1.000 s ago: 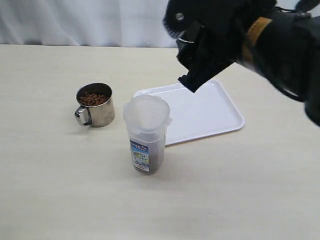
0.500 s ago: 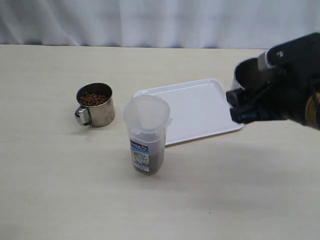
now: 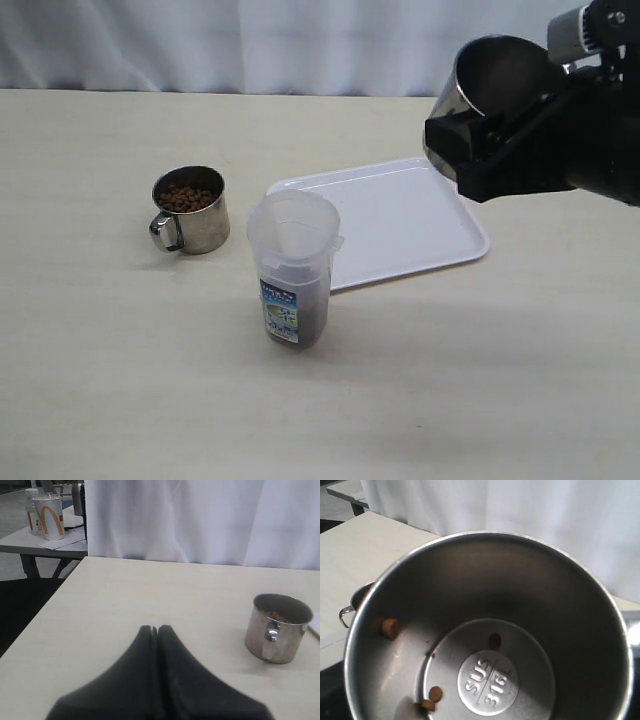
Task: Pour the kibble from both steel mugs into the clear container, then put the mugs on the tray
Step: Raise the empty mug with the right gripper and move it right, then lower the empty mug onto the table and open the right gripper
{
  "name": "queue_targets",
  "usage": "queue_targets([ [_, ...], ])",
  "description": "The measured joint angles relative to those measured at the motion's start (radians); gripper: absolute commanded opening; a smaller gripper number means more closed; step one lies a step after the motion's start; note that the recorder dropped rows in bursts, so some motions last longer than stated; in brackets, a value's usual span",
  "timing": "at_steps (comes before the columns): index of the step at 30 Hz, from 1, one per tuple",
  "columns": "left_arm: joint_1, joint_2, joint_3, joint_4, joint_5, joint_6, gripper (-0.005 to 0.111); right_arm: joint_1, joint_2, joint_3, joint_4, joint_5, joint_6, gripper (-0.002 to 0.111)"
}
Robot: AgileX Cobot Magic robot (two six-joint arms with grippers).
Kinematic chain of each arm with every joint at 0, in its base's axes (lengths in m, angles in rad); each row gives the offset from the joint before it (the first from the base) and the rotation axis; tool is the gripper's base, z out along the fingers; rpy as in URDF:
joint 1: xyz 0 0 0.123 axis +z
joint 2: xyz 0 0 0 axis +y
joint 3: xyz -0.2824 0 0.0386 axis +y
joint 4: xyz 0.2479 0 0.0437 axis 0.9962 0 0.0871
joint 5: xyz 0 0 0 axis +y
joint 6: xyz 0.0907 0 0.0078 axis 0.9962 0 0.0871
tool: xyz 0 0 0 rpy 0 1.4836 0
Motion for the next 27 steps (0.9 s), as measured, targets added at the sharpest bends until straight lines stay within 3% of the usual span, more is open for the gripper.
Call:
queue_targets([
  [6,0.0,0.0,0.0,0.0,0.0,0.0,0.0,-0.021,-0.046,0.0,0.083,-0.005,-0.068,0.004],
  [9,0.0,0.0,0.0,0.0,0.0,0.0,0.0,-0.054,-0.058,0.013,0.422,-0.031,-0.407,0.004],
  [12,0.0,0.0,0.0,0.0,0.0,0.0,0.0,-0.062,-0.058,0.09,0.887,-0.121,-0.852,0.004],
  [14,0.0,0.0,0.0,0.0,0.0,0.0,0.0,-0.062,-0.058,0.172,1.068,-0.206,-1.039,0.004],
  [21,0.0,0.0,0.0,0.0,0.0,0.0,0.0,-0.062,0.037,0.397,1.349,-0.354,-1.302,0.004],
  [27,0.0,0.0,0.0,0.0,0.0,0.0,0.0,-0.062,0.19,0.445,1.463,-0.413,-1.419,0.004],
])
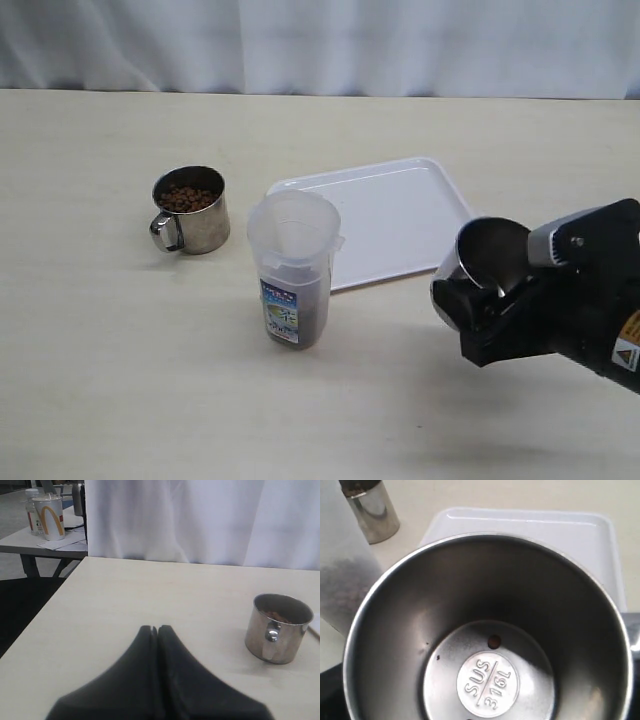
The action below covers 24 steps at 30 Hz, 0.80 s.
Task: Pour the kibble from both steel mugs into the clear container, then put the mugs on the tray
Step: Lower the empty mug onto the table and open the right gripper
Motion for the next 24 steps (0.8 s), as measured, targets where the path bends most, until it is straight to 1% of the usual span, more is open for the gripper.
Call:
queue_targets([
  [5,0.0,0.0,0.0,0.0,0.0,0.0,0.0,0.0,0.16,0.0,0.079,-0.092,-0.072,0.004],
  [8,0.0,0.0,0.0,0.0,0.0,0.0,0.0,0.0,0.262,0.0,0.099,-0.15,-0.092,0.004],
  [13,0.0,0.0,0.0,0.0,0.0,0.0,0.0,0.0,0.418,0.0,0.114,-0.297,-0.098,0.004],
  [16,0.0,0.0,0.0,0.0,0.0,0.0,0.0,0.0,0.463,-0.002,0.117,-0.361,-0.092,0.004],
  [19,0.0,0.0,0.0,0.0,0.0,0.0,0.0,0.0,0.471,-0.004,0.124,-0.38,-0.089,0.006],
  [21,0.0,0.0,0.0,0.0,0.0,0.0,0.0,0.0,0.473,-0.014,0.133,-0.368,-0.08,0.012],
  [23,0.0,0.0,0.0,0.0,0.0,0.0,0.0,0.0,0.473,-0.028,0.142,-0.341,-0.076,0.022],
  [24,0.0,0.0,0.0,0.0,0.0,0.0,0.0,0.0,0.473,-0.034,0.143,-0.329,-0.074,0.03],
])
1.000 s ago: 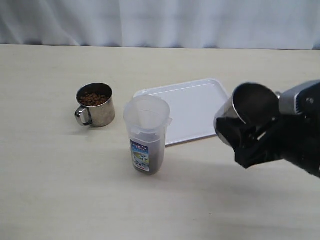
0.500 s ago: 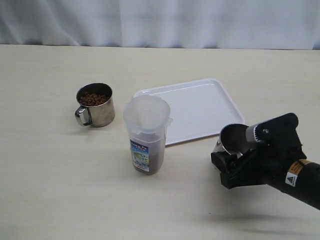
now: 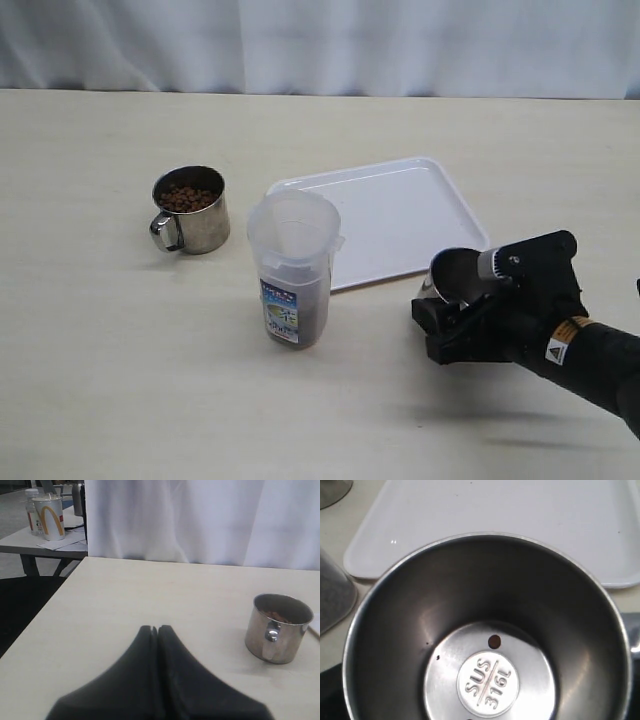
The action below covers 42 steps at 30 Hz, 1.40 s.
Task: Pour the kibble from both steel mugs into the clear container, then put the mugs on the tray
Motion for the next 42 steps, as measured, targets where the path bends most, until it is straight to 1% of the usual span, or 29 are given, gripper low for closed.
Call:
queue_targets([
  [2,0.0,0.0,0.0,0.0,0.0,0.0,0.0,0.0,0.0,-0.009,0.003,0.021,0.0,0.047],
  [4,0.0,0.0,0.0,0.0,0.0,0.0,0.0,0.0,0.0,-0.011,0.003,0.03,0.0,0.067],
  [6,0.0,0.0,0.0,0.0,0.0,0.0,0.0,0.0,0.0,-0.013,0.003,0.032,0.002,0.079],
  [8,0.0,0.0,0.0,0.0,0.0,0.0,0.0,0.0,0.0,-0.013,0.003,0.034,0.004,0.085],
  [13,0.0,0.0,0.0,0.0,0.0,0.0,0.0,0.0,0.0,-0.013,0.003,0.034,0.01,0.091],
  [18,0.0,0.0,0.0,0.0,0.0,0.0,0.0,0.0,-0.018,-0.013,0.003,0.046,0.016,0.092],
  [25,0.0,0.0,0.0,0.0,0.0,0.0,0.0,0.0,-0.184,0.023,0.017,0.111,0.016,0.092],
  [29,0.0,0.0,0.0,0.0,0.0,0.0,0.0,0.0,-0.321,0.059,0.031,0.156,0.016,0.092],
  [31,0.0,0.0,0.0,0.0,0.0,0.0,0.0,0.0,-0.401,0.073,0.031,0.185,0.016,0.088],
  [33,0.0,0.0,0.0,0.0,0.0,0.0,0.0,0.0,-0.483,0.091,0.031,0.227,0.016,0.079],
  [35,0.0,0.0,0.0,0.0,0.0,0.0,0.0,0.0,-0.57,0.11,0.031,0.273,0.016,0.064],
  [40,0.0,0.0,0.0,0.0,0.0,0.0,0.0,0.0,-0.775,0.166,0.031,0.377,0.016,0.018],
  [42,0.0,0.0,0.0,0.0,0.0,0.0,0.0,0.0,-0.873,0.196,0.031,0.403,0.016,0.005],
])
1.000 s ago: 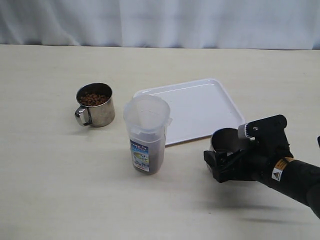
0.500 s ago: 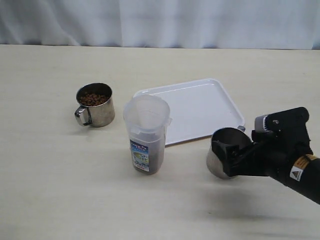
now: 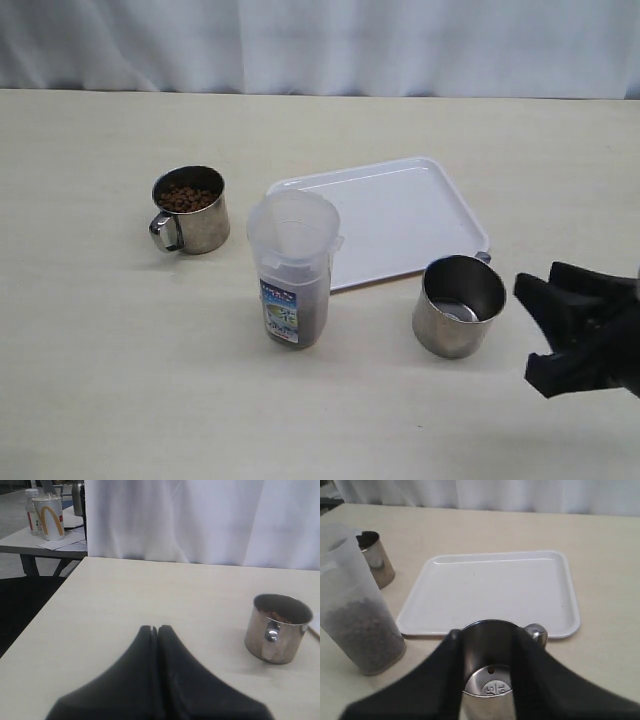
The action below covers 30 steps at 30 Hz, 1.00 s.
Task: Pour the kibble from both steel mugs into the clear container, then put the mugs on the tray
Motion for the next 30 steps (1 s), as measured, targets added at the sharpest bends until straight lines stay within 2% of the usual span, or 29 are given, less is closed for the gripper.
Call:
queue_targets([
  [5,0.0,0.0,0.0,0.0,0.0,0.0,0.0,0.0,-0.269,0.028,0.0,0.089,0.0,0.004],
  [8,0.0,0.0,0.0,0.0,0.0,0.0,0.0,-0.005,-0.456,0.028,0.003,0.261,0.0,0.004],
  [11,0.0,0.0,0.0,0.0,0.0,0.0,0.0,-0.084,-0.732,0.028,0.027,0.401,0.0,0.004],
  [13,0.0,0.0,0.0,0.0,0.0,0.0,0.0,-0.141,-0.831,0.028,0.042,0.47,0.0,0.004],
  [22,0.0,0.0,0.0,0.0,0.0,0.0,0.0,-0.374,-0.862,0.028,0.049,0.551,0.0,0.004],
  [30,0.0,0.0,0.0,0.0,0.0,0.002,0.0,-0.489,-0.862,0.028,0.113,0.554,0.0,0.004],
])
